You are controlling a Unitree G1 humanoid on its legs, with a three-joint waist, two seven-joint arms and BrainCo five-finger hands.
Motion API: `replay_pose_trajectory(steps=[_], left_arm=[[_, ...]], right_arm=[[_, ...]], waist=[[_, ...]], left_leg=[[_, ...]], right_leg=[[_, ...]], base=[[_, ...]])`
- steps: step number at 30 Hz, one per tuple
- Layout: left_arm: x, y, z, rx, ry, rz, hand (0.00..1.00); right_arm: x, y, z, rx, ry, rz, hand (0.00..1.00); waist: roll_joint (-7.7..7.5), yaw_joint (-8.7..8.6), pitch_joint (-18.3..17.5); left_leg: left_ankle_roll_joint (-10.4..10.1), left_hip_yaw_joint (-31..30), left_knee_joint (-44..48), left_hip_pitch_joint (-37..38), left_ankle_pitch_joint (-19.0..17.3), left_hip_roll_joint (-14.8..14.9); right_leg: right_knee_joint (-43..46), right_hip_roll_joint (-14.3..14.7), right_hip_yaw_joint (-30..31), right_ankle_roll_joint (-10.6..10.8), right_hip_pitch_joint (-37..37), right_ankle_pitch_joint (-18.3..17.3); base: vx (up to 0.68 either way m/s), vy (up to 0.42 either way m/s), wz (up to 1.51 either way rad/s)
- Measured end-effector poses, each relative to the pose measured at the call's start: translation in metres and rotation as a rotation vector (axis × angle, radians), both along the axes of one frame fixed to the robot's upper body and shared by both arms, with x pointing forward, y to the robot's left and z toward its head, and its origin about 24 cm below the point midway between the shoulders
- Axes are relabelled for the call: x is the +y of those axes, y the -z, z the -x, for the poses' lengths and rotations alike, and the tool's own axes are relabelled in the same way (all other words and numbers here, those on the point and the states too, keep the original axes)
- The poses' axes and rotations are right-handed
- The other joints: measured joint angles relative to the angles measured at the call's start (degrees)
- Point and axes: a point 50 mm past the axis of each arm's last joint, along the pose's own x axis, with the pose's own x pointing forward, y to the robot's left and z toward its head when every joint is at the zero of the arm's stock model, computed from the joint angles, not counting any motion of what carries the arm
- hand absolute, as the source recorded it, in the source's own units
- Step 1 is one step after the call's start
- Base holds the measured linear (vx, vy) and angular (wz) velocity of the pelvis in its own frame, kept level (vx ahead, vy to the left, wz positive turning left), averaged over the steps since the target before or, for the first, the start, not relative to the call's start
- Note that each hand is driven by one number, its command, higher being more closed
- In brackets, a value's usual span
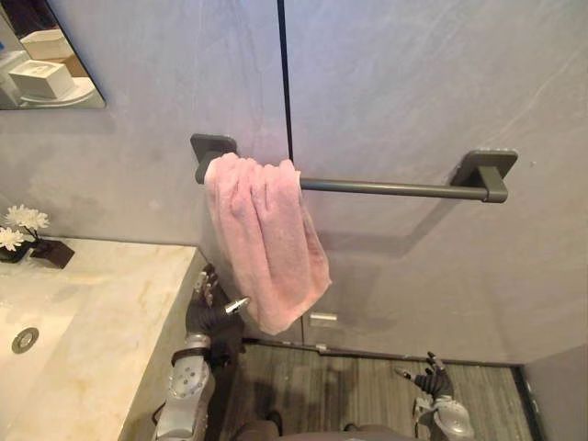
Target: Organize washtable
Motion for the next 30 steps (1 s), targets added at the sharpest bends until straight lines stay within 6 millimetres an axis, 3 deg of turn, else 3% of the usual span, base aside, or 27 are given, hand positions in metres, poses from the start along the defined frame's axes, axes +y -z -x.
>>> replay_pose_trajectory(steps=[10,18,19,30], left_arm=[[-0.002,-0.032,-0.027,-0.132,0.073,-0.189,0.0],[-0.006,-0.027,-0.036,-0.099,0.119,-0.28,0.0],[-0.006,-0.024,-0.038,-0.08,0.13,-0.296,1.0],[-0.004,-0.003,-0.044,0.035,0.166,-0.379,1.0]], right_arm=[[0.0,0.0,0.0,0.008,-0.062,-0.003,0.0],[0.0,-0.001,-0.002,0.008,-0.103,-0.005,0.0],[0.001,0.0,-0.002,0.009,-0.11,-0.006,0.0],[0.001,-0.009,-0.011,-0.042,-0.13,0.008,0.0]], waist=[[0.06,-1.59,-0.8],[-0.24,-2.84,-1.0],[-0.29,-2.86,-1.0],[-1.07,-3.23,-1.4]], left_leg=[[0.1,0.3,-3.9,1.2,2.6,-0.1],[0.1,1.1,-5.8,2.1,3.6,0.1],[0.1,1.2,-5.8,2.1,3.6,0.1],[-0.1,2.6,-6.9,2.7,3.7,0.1]], right_leg=[[-4.3,0.5,0.7,0.3,1.0,3.1],[-6.0,1.0,1.7,0.2,1.1,4.5],[-6.3,1.1,1.9,0.2,1.2,4.6],[-8.6,1.2,3.7,0.4,1.6,6.1]], base=[[-0.05,-0.001,-0.03],[-0.02,-0.006,-0.07],[0.0,-0.012,-0.07],[-0.01,-0.003,-0.08]])
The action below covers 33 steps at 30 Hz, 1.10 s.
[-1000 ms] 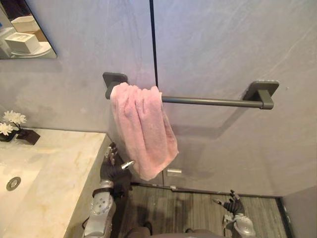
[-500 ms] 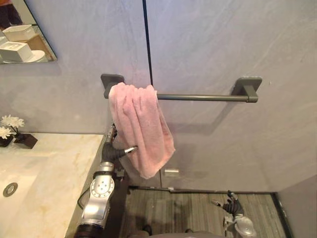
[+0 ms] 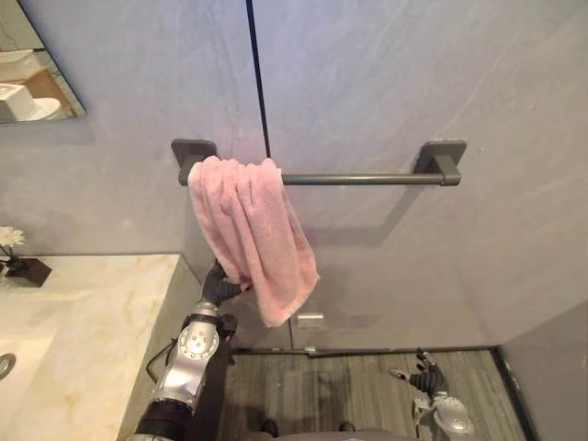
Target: Organize washtable
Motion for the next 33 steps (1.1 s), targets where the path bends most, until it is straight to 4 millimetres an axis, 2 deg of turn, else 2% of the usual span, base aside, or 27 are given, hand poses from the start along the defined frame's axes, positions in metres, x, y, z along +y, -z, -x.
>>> replay_pose_trajectory(steps=[2,5,8,11,17,20,27,28,33], left_arm=[[0.0,0.0,0.0,-0.001,-0.002,0.001,1.0],[0.002,-0.002,0.0,-0.012,-0.011,0.002,1.0],[0.002,-0.006,0.0,-0.029,-0.012,0.005,1.0],[0.001,-0.011,0.004,-0.055,-0.008,0.01,1.0],[-0.004,-0.013,0.008,-0.072,-0.009,0.056,1.0],[-0.008,-0.017,0.01,-0.101,-0.005,0.081,1.0],[-0.027,-0.016,0.012,-0.105,0.04,0.13,1.0],[-0.031,-0.018,0.013,-0.112,0.055,0.135,1.0],[-0.036,-0.016,0.015,-0.11,0.06,0.161,1.0]], right_arm=[[0.0,-0.008,-0.007,-0.048,-0.007,0.008,0.0],[0.004,-0.031,-0.028,-0.184,-0.058,0.027,0.0],[0.019,-0.066,-0.052,-0.368,-0.171,0.028,0.0],[0.037,-0.089,-0.064,-0.489,-0.285,0.007,0.0],[0.062,-0.116,-0.077,-0.597,-0.495,-0.014,0.0],[0.074,-0.122,-0.082,-0.624,-0.573,-0.047,0.0],[0.121,-0.146,-0.1,-0.728,-0.781,-0.11,0.0],[0.128,-0.148,-0.101,-0.733,-0.812,-0.12,1.0],[0.147,-0.144,-0.102,-0.719,-0.867,-0.153,1.0]], waist=[[-0.03,-0.01,0.0],[-0.04,-0.01,0.0],[-0.14,0.23,-0.1],[-0.38,0.36,-0.2],[-0.46,1.44,-0.3],[-0.57,1.64,-0.4],[-0.55,2.4,-0.4],[-0.52,3.04,-0.4],[-0.52,3.56,-0.4]], left_leg=[[0.0,0.5,-0.1,0.1,0.0,0.0],[0.0,0.8,-0.5,0.1,0.0,0.0],[0.0,0.8,-0.6,0.1,0.0,-0.1],[0.1,0.8,-0.6,0.2,0.0,0.0],[0.2,1.6,-0.5,0.6,-0.2,0.1],[0.2,1.6,-0.5,0.6,-0.2,0.1],[0.3,-0.1,0.0,-0.5,-0.1,-0.1],[0.3,-0.3,0.0,-0.6,-0.1,-0.1],[0.3,-1.2,0.1,-0.8,0.1,-0.2]], right_leg=[[0.0,0.0,0.5,0.0,-0.2,0.0],[0.0,0.0,1.0,0.1,-0.6,0.2],[0.0,0.0,1.1,0.2,-0.7,0.2],[0.0,0.0,1.2,0.2,-0.7,0.2],[0.1,-0.1,2.2,0.2,-0.7,0.2],[0.2,-0.1,2.2,0.2,-0.7,0.2],[0.2,-0.1,0.7,0.2,-0.4,0.2],[0.2,-0.1,0.5,0.2,-0.4,0.1],[0.2,-0.1,-0.3,0.2,-0.2,0.1]], base=[[0.01,-0.001,-0.16],[0.02,-0.003,-0.09],[0.0,0.0,0.0],[0.0,0.0,0.0],[-0.03,-0.004,-0.08],[0.0,0.0,0.0],[-0.01,-0.02,0.12],[-0.01,-0.021,0.07],[-0.02,-0.016,0.1]])
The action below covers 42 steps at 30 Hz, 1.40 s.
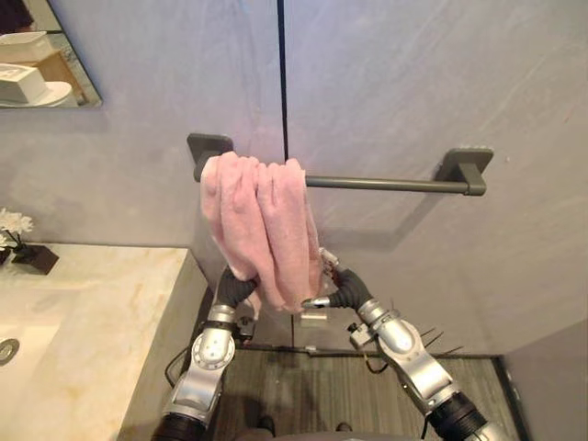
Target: Organize washtable
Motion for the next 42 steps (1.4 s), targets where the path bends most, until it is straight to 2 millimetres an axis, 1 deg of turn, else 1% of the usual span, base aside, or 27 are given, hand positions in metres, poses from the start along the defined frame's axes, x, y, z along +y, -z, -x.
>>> replay_pose_trajectory(steps=[2,4,11,14,16,17,19,22,25,28,32,34,38,42], left_arm=[[0.0,0.0,0.0,0.0,-0.006,0.014,1.0],[0.0,0.0,0.0,-0.002,-0.015,0.021,1.0],[0.0,0.0,0.001,-0.003,-0.015,0.023,1.0],[0.001,0.0,0.001,-0.003,-0.019,0.023,1.0],[0.003,0.0,0.001,-0.003,-0.028,0.022,1.0],[0.004,0.0,0.001,-0.003,-0.031,0.022,1.0],[0.007,0.0,0.003,-0.003,-0.043,0.022,1.0],[0.008,0.001,0.009,0.001,-0.033,0.027,1.0],[0.003,0.002,0.01,0.01,-0.022,0.055,1.0],[0.0,0.005,0.015,0.026,-0.017,0.13,1.0],[-0.008,-0.003,0.016,-0.001,0.007,0.233,1.0],[-0.011,-0.006,0.016,-0.01,0.016,0.255,1.0],[-0.015,-0.006,0.015,-0.005,0.037,0.311,1.0],[-0.018,-0.005,0.015,0.0,0.048,0.322,1.0]], right_arm=[[0.006,0.003,0.0,0.012,-0.014,0.0,1.0],[0.007,0.002,-0.001,0.01,-0.014,-0.002,1.0],[0.002,0.002,-0.002,0.005,-0.001,0.013,1.0],[-0.008,0.003,-0.003,0.003,0.045,0.019,1.0],[-0.022,0.006,-0.003,0.012,0.108,0.021,1.0],[-0.026,0.007,-0.003,0.015,0.127,0.021,1.0],[-0.041,0.01,-0.002,0.026,0.202,0.016,1.0],[-0.055,0.009,-0.003,0.02,0.261,0.008,1.0],[-0.057,0.009,0.0,0.017,0.274,-0.004,1.0],[-0.06,0.011,0.004,0.032,0.323,-0.043,1.0],[-0.066,0.007,0.005,0.022,0.385,-0.093,1.0],[-0.067,0.007,0.004,0.025,0.41,-0.116,1.0],[-0.068,0.009,0.006,0.037,0.455,-0.158,1.0],[-0.069,0.011,0.007,0.048,0.495,-0.183,1.0]], waist=[[0.0,-0.03,0.0],[0.0,-0.01,0.0],[-0.01,-0.08,0.0],[-0.02,-0.02,0.0],[-0.04,-0.04,0.0],[-0.04,-0.06,0.0],[-0.06,-0.09,0.0],[-0.07,-0.19,0.0],[-0.08,-0.18,0.0],[-0.08,-0.15,0.0],[-0.09,-0.33,0.0],[-0.1,-0.41,0.0],[-0.09,-0.63,0.0],[-0.07,-1.63,0.0]], left_leg=[[0.0,-0.3,0.0,0.0,0.1,0.0],[0.0,-0.5,0.0,0.0,0.2,0.0],[-0.1,-0.8,-0.5,0.0,0.5,0.1],[-0.1,-0.9,-0.7,0.0,0.5,0.1],[-0.1,-0.9,-0.7,0.0,0.5,0.1],[-0.1,-0.9,-0.7,0.0,0.5,0.1],[-0.1,-0.9,-0.8,0.0,0.5,0.1],[-0.1,-0.6,-0.8,0.1,0.5,0.1],[-0.1,-0.4,-0.8,0.3,0.5,0.1],[-0.1,0.1,-0.9,0.5,0.5,0.2],[-0.1,0.4,-1.1,0.5,0.4,0.0],[0.0,0.4,-1.1,0.5,0.4,0.0],[0.0,0.6,-1.1,0.5,0.4,0.0],[0.1,0.8,-0.9,0.5,0.0,0.0]], right_leg=[[0.0,0.0,-0.3,0.0,0.2,0.0],[0.0,0.0,-0.5,0.0,0.3,0.0],[0.0,0.0,-0.7,-0.1,0.2,-0.1],[-0.1,0.0,-0.8,0.0,0.2,-0.1],[-0.1,0.0,-0.8,0.1,0.2,-0.2],[-0.1,0.0,-0.8,0.1,0.2,-0.2],[-0.1,0.0,-0.8,0.1,0.2,-0.2],[-0.1,0.0,-0.6,0.1,0.1,-0.2],[-0.1,0.0,-0.4,0.1,0.1,-0.2],[0.0,0.0,0.1,0.0,0.0,-0.3],[0.1,0.0,0.4,0.2,-0.6,-0.3],[0.1,0.0,0.4,0.2,-0.6,-0.3],[0.1,0.0,0.5,0.3,-0.6,-0.4],[0.2,0.0,0.9,0.5,-0.7,-0.7]], base=[[-0.04,-0.013,0.07],[-0.04,-0.014,0.07],[-0.01,-0.004,0.01],[0.0,0.0,0.0],[0.0,0.0,0.0],[0.0,0.0,0.0],[0.0,0.0,0.0],[-0.01,-0.007,-0.03],[-0.02,-0.007,-0.04],[-0.01,-0.002,-0.08],[-0.01,-0.003,-0.03],[0.0,0.0,0.0],[0.0,0.0,0.0],[0.0,-0.004,-0.02]])
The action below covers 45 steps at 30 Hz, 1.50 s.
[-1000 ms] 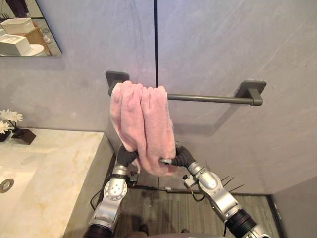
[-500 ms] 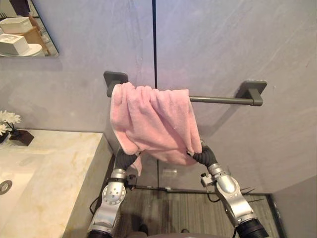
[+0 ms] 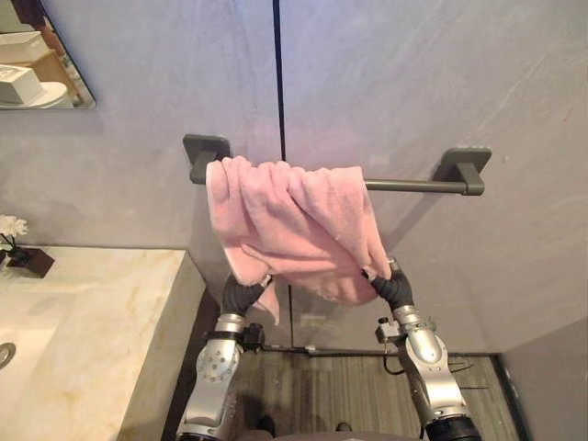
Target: Organize washtable
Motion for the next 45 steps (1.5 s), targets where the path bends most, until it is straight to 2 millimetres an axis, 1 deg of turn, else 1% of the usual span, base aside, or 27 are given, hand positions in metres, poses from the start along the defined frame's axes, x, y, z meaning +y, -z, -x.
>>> replay_pose_trajectory(steps=[2,5,9,12,15,19,26,27,28,29,32,36,38,40,44,45], left_arm=[[-0.001,0.001,0.0,0.006,0.011,0.0,1.0],[-0.002,0.011,0.001,0.051,0.018,-0.003,1.0],[-0.01,0.015,-0.001,0.067,0.047,0.001,1.0],[-0.011,0.015,-0.001,0.066,0.047,0.007,1.0],[-0.011,0.021,-0.001,0.095,0.048,0.003,1.0],[-0.01,0.04,0.004,0.181,0.046,-0.006,1.0],[-0.008,0.057,0.008,0.255,0.038,-0.014,1.0],[-0.007,0.058,0.008,0.257,0.035,-0.015,1.0],[-0.006,0.058,0.009,0.26,0.028,-0.015,1.0],[-0.005,0.059,0.009,0.263,0.022,-0.015,0.0],[0.004,0.062,0.01,0.276,-0.017,-0.015,0.0],[0.015,0.063,0.011,0.279,-0.089,-0.016,0.0],[0.023,0.062,0.011,0.278,-0.143,-0.015,0.0],[0.029,0.063,0.012,0.281,-0.17,-0.006,0.0],[0.032,0.065,0.014,0.296,-0.2,0.031,0.0],[0.036,0.067,0.017,0.311,-0.226,0.038,0.0]], right_arm=[[-0.001,0.002,0.002,0.008,0.014,-0.002,1.0],[-0.001,0.007,0.003,0.032,0.048,-0.02,1.0],[-0.008,0.014,0.005,0.061,0.091,-0.029,1.0],[-0.007,0.015,0.005,0.064,0.112,-0.04,1.0],[-0.007,0.018,0.006,0.08,0.119,-0.044,1.0],[-0.004,0.037,0.009,0.167,0.129,-0.053,1.0],[-0.001,0.058,0.016,0.267,0.126,-0.055,1.0],[0.001,0.061,0.016,0.279,0.124,-0.058,0.0],[0.001,0.063,0.016,0.287,0.124,-0.057,0.0],[0.0,0.064,0.017,0.293,0.125,-0.056,0.0],[-0.001,0.069,0.018,0.317,0.132,-0.056,0.0],[-0.011,0.072,0.021,0.333,0.183,-0.052,0.0],[-0.02,0.073,0.023,0.34,0.248,-0.054,0.0],[-0.028,0.073,0.024,0.342,0.277,-0.047,0.0],[-0.033,0.076,0.029,0.36,0.318,-0.052,0.0],[-0.038,0.078,0.032,0.372,0.35,-0.059,0.0]], waist=[[0.05,-0.34,0.0],[0.08,-1.51,0.0],[0.16,-1.58,0.0],[0.34,-1.74,-0.1],[1.08,-1.78,-0.5],[1.99,-1.61,-0.7],[3.08,-1.59,-1.1],[3.17,-1.66,-1.1],[3.17,-1.66,-1.1],[3.16,-1.63,-1.1],[3.1,-1.66,-1.1],[2.79,-1.65,-1.1],[2.26,-1.61,-1.2],[1.81,-1.59,-1.2],[1.17,-1.59,-0.8],[1.11,-1.57,-0.7]], left_leg=[[0.0,0.1,0.0,0.0,-0.1,0.0],[0.0,0.2,0.1,0.0,-0.3,0.0],[0.1,0.3,0.4,0.0,-0.6,0.0],[0.1,0.4,1.0,0.0,-1.2,0.0],[0.0,0.4,1.1,0.1,-1.3,0.0],[0.0,0.4,1.1,0.2,-1.3,0.1],[0.0,1.0,1.0,1.1,-1.2,0.1],[0.0,1.0,0.9,1.2,-1.2,0.1],[0.0,1.0,0.8,1.3,-1.2,0.1],[-0.1,1.0,0.5,1.6,-1.1,0.1],[-0.3,1.0,-0.1,1.9,-0.9,0.1],[-0.3,0.8,-1.1,2.0,-0.6,0.0],[-0.3,0.6,-1.2,2.0,-0.6,0.0],[-0.3,0.5,-1.2,2.0,-0.6,0.0],[-0.2,0.4,-1.2,2.1,-0.6,0.0],[-0.1,0.4,-1.2,2.1,-0.7,0.0]], right_leg=[[0.7,0.0,0.2,0.2,-0.1,-0.5],[0.8,0.0,0.2,0.3,-0.1,-0.6],[0.8,0.0,0.4,0.3,0.0,-0.7],[1.2,0.0,0.5,0.2,0.0,-1.1],[1.7,0.0,0.4,0.2,0.0,-1.3],[1.9,0.1,0.4,0.2,0.0,-1.3],[2.5,0.0,1.0,0.2,0.2,-1.3],[2.6,0.0,1.0,0.2,0.2,-1.3],[2.6,0.1,1.0,0.2,0.2,-1.3],[2.6,0.1,1.0,0.2,0.1,-1.3],[2.6,0.1,1.0,0.8,0.2,-1.7],[2.0,0.0,0.6,0.8,0.1,-1.7],[1.7,0.0,0.3,0.5,0.3,-1.5],[1.5,0.0,0.2,0.6,0.5,-1.6],[1.3,0.0,0.0,0.7,1.0,-1.7],[1.3,0.0,0.0,0.7,1.1,-1.7]], base=[[0.01,-0.009,-0.04],[0.0,0.0,0.0],[0.0,-0.003,-0.01],[0.0,0.0,0.0],[0.0,0.0,0.0],[-0.01,-0.004,0.0],[-0.05,-0.01,-0.05],[-0.05,-0.013,0.01],[-0.07,-0.019,0.01],[-0.06,-0.017,0.01],[-0.03,-0.01,0.0],[0.0,-0.004,0.02],[0.03,-0.012,0.05],[0.05,-0.009,0.02],[0.04,-0.006,0.02],[0.0,0.0,0.0]])
